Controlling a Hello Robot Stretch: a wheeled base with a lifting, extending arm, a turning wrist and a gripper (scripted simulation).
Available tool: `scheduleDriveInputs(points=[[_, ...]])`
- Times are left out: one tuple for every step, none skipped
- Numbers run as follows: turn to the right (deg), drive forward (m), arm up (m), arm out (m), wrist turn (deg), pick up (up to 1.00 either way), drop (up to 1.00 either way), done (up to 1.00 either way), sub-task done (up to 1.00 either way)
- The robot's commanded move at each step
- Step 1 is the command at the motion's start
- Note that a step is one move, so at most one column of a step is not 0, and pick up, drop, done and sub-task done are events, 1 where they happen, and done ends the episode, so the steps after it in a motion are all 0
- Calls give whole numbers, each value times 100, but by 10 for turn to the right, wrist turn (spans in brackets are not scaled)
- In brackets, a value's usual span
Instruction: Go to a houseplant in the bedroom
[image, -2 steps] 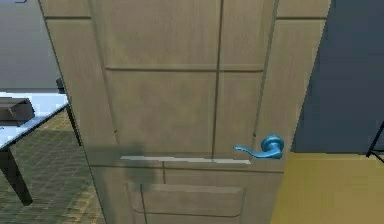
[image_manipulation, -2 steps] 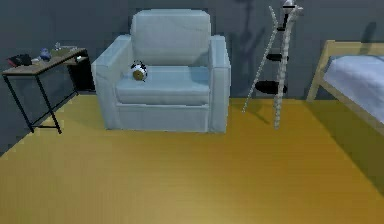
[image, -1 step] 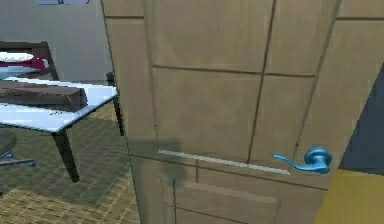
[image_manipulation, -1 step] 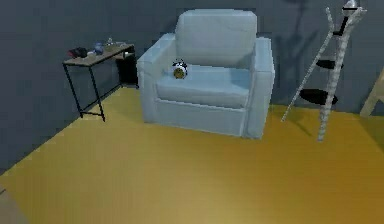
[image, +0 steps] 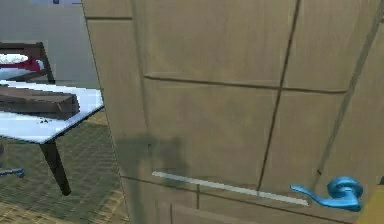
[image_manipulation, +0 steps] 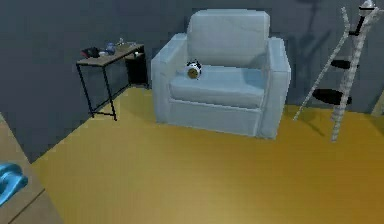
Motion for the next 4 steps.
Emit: scheduleDriveInputs(points=[[-450, 0, 0, 0, 0, 0, 0, 0, 0], [-90, 0, 0, 0, 0, 0, 0, 0, 0], [0, 95, 0, 0, 0, 0, 0, 0, 0], [450, 0, 0, 0, 0, 0, 0, 0, 0]])
